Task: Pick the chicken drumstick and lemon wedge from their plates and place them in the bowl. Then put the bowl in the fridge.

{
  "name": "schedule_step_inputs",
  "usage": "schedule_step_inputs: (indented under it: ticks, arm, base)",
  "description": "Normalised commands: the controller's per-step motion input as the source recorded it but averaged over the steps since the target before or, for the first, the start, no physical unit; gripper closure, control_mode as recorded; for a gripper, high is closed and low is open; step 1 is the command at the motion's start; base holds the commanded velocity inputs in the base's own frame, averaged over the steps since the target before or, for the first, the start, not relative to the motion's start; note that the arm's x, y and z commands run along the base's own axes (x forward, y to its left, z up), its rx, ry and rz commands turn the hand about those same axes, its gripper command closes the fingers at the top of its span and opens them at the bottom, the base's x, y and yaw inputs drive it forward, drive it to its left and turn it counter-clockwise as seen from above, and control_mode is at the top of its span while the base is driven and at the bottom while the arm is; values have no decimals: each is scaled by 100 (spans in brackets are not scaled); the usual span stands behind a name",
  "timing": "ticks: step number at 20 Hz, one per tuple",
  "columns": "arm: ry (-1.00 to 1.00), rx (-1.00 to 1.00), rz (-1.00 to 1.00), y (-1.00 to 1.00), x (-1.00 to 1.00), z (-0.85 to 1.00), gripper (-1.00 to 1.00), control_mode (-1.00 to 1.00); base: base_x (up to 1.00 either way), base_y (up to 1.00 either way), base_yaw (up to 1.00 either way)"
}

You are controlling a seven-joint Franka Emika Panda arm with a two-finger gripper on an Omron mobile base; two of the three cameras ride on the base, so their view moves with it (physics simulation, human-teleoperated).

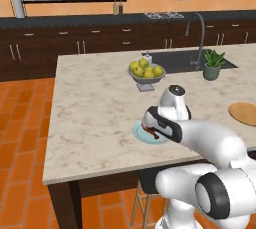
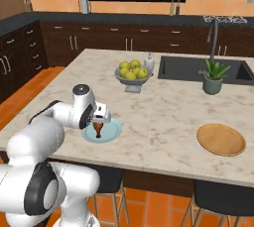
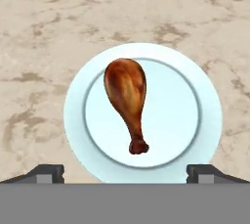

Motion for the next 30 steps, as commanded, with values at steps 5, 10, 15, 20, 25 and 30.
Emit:
schedule_step_inputs:
  ticks: [5,10,15,20,25,30]
  arm:
    - [0,0,2,4,40,-44,-100,-100]
    - [1,0,5,0,26,-34,-100,-100]
    - [1,0,4,0,29,-31,-100,-100]
    - [2,0,2,0,32,-28,-100,-100]
    - [10,0,2,1,32,-39,100,-100]
    - [10,0,3,7,12,-22,100,-100]
  base:
    - [0,0,0]
    - [0,0,0]
    - [0,0,0]
    - [0,0,0]
    - [0,0,0]
    - [0,0,0]
